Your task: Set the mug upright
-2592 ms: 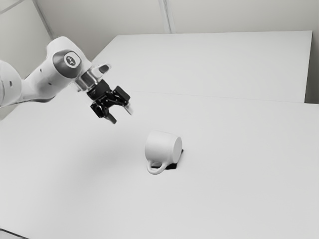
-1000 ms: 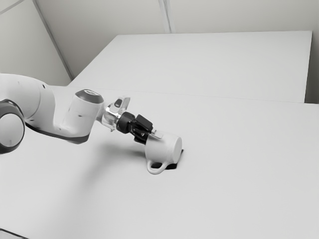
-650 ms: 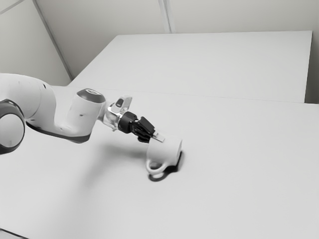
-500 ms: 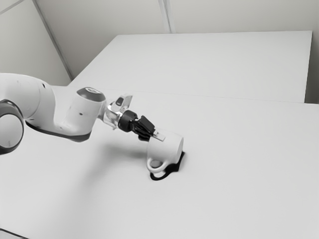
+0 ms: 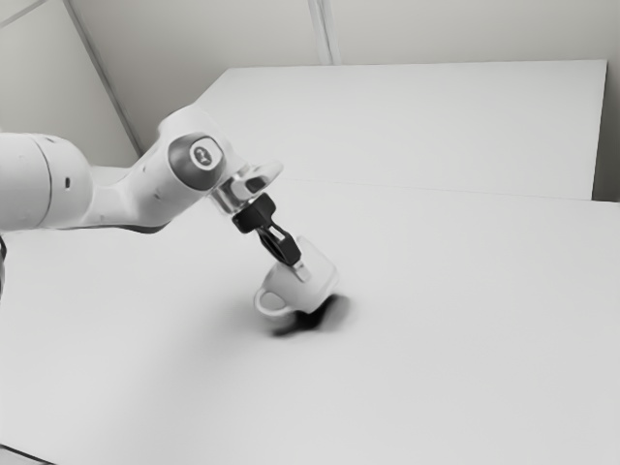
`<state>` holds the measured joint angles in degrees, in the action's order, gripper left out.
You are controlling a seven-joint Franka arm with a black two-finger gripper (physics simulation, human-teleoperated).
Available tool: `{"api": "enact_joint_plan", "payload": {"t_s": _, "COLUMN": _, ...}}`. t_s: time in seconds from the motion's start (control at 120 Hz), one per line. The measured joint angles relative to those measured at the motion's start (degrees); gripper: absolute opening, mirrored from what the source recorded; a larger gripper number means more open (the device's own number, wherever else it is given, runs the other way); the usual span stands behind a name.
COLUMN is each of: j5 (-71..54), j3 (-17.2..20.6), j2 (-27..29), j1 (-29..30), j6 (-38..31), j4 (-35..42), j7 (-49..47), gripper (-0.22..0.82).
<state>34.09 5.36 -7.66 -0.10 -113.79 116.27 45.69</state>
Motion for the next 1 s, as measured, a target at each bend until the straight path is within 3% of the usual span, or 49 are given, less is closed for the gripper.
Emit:
{"api": "enact_joint_plan", "payload": {"t_s": 0.342, "j5": -24.4, "j3": 6.6, "j2": 4.5, "j1": -0.7, "j6": -9.7, "j4": 6.1, "j7": -14.4, "gripper": -0.17}}
{"api": "enact_joint_plan", "payload": {"t_s": 0.567, "j5": -34.6, "j3": 9.0, "j2": 5.2, "j1": -1.0, "j6": -15.4, "j4": 9.9, "j7": -24.3, "gripper": -0.17}}
{"api": "enact_joint_plan", "payload": {"t_s": 0.933, "j5": -39.3, "j3": 10.1, "j2": 4.8, "j1": -0.4, "j6": -19.8, "j4": 12.2, "j7": -36.1, "gripper": -0.16}}
{"api": "enact_joint_plan", "payload": {"t_s": 1.0, "j5": -39.2, "j3": 10.5, "j2": 4.8, "j1": -0.3, "j6": -20.1, "j4": 12.4, "j7": -37.6, "gripper": -0.10}}
